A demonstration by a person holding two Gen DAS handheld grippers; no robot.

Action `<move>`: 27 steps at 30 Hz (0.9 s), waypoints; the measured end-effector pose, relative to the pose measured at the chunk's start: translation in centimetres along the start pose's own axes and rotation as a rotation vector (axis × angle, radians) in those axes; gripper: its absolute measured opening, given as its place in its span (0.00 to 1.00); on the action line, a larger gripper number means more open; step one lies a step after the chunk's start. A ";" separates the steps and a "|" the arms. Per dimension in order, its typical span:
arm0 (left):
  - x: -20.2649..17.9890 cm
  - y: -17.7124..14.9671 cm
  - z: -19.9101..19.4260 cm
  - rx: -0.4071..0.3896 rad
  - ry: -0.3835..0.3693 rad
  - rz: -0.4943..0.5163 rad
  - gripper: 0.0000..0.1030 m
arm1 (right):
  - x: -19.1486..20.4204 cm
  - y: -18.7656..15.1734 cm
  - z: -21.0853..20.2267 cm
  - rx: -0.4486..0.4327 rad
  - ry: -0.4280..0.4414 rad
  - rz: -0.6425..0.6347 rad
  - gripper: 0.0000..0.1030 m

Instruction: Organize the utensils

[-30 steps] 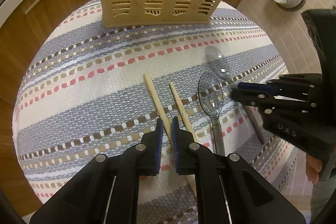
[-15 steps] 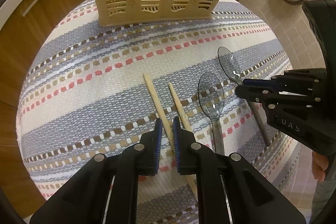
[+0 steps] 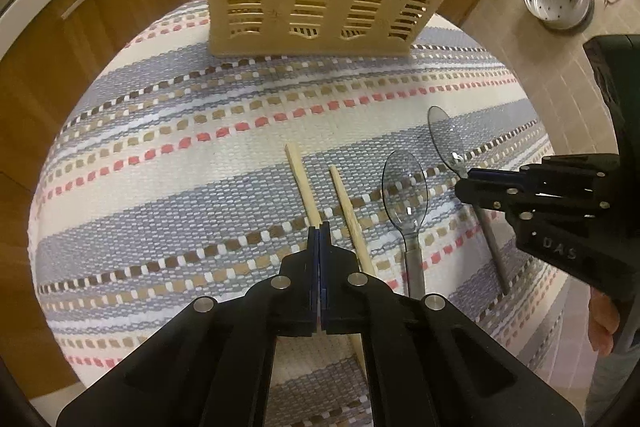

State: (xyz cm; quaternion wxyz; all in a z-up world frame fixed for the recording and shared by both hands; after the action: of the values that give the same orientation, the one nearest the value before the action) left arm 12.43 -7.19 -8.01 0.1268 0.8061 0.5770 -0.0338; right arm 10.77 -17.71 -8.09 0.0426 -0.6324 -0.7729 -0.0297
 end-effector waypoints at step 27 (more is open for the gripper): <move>-2.2 2.4 1.3 0.107 0.189 0.043 0.03 | -2.3 -2.0 -2.7 -0.054 0.082 0.009 0.10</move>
State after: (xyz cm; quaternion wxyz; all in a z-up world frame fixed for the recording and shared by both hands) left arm 14.09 -10.27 -8.44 0.0295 0.8235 0.5664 0.0142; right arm 9.38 -20.63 -5.67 0.0570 -0.6351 -0.7666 -0.0763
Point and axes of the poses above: each gripper's, at about its wrist camera, not at the fingertips, and z roughly the way its jaws point, x to its left, y to its top, the point moved 2 cm from there along z, roughly the way its jaws point, and after that the axes turned 15 degrees about x, right-handed, at the moved point
